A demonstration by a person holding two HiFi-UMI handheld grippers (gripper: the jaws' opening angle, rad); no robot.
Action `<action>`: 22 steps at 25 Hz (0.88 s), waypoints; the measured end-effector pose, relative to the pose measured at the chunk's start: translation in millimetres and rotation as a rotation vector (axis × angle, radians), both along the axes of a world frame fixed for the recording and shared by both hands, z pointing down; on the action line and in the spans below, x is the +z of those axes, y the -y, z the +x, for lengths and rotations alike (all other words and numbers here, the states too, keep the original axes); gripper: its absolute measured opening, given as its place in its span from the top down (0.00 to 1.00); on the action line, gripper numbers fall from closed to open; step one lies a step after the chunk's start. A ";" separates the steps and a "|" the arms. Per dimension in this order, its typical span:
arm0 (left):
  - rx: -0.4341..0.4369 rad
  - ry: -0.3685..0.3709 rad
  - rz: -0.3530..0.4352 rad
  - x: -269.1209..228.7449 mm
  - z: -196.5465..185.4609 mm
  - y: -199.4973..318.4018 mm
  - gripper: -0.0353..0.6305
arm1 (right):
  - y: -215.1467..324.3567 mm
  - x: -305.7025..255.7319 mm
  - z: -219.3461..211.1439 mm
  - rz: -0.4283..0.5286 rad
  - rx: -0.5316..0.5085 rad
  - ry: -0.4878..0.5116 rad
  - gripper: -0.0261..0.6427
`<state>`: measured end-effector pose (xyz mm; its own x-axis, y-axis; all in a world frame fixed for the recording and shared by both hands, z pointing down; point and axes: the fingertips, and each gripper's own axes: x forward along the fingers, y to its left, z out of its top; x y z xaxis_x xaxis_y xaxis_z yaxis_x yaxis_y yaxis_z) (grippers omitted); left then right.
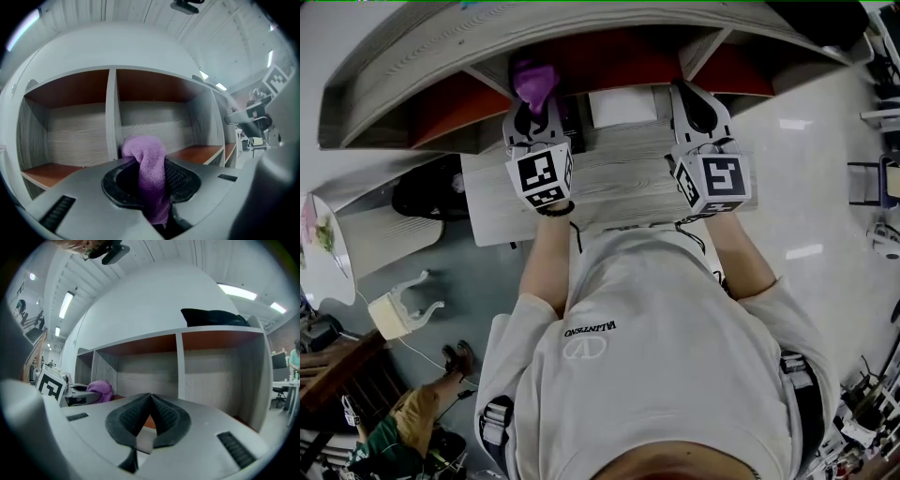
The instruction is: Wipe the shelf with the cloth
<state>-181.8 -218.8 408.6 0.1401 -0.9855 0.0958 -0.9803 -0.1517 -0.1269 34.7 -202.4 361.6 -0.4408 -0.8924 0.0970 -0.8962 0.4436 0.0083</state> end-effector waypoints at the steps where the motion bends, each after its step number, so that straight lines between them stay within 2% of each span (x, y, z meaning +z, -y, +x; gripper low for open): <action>1: 0.004 0.001 0.008 -2.8 0.9 -2.4 0.81 | -1.6 0.3 3.6 0.000 0.005 0.000 0.96; 11: 0.078 0.032 0.074 -31.4 13.3 -40.6 0.81 | -7.2 -6.8 56.0 0.018 0.095 -0.004 0.96; 22: 0.016 0.020 0.105 -39.5 -17.2 -79.5 0.81 | -20.8 -8.8 79.9 0.031 0.089 -0.027 0.96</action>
